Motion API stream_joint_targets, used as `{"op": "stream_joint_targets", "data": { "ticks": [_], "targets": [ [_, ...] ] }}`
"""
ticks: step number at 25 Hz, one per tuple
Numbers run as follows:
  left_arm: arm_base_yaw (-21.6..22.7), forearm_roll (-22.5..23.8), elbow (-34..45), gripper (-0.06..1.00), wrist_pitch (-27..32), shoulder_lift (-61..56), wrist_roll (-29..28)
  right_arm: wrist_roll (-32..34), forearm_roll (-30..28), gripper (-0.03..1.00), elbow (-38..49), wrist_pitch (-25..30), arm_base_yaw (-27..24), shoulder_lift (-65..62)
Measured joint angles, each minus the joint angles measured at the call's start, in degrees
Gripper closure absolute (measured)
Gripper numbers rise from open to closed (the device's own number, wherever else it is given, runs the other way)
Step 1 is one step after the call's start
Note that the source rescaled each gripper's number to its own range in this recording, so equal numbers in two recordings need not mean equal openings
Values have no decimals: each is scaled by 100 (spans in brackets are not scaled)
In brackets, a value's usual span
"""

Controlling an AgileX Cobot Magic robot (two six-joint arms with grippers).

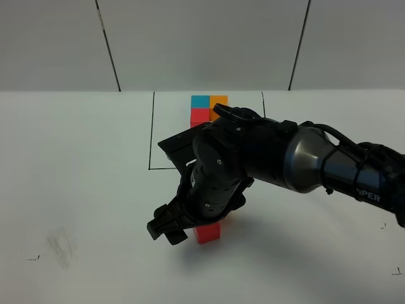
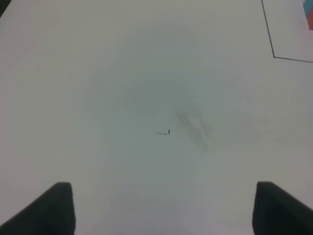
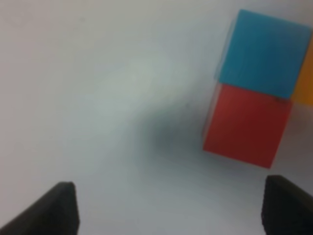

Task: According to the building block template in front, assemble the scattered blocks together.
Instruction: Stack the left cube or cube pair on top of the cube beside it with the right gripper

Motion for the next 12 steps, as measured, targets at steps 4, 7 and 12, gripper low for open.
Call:
{"op": "stream_joint_targets", "data": {
  "ticks": [4,7,12],
  "targets": [
    [0,0,0,-5,0,0,0,425,-586,31,0,-1,-9,80],
    [0,0,0,-5,0,0,0,622,-876,31,0,-26,-11,117],
    [0,0,0,-5,0,0,0,668,-909,31,-4,-204,-11,165]
  ]
}}
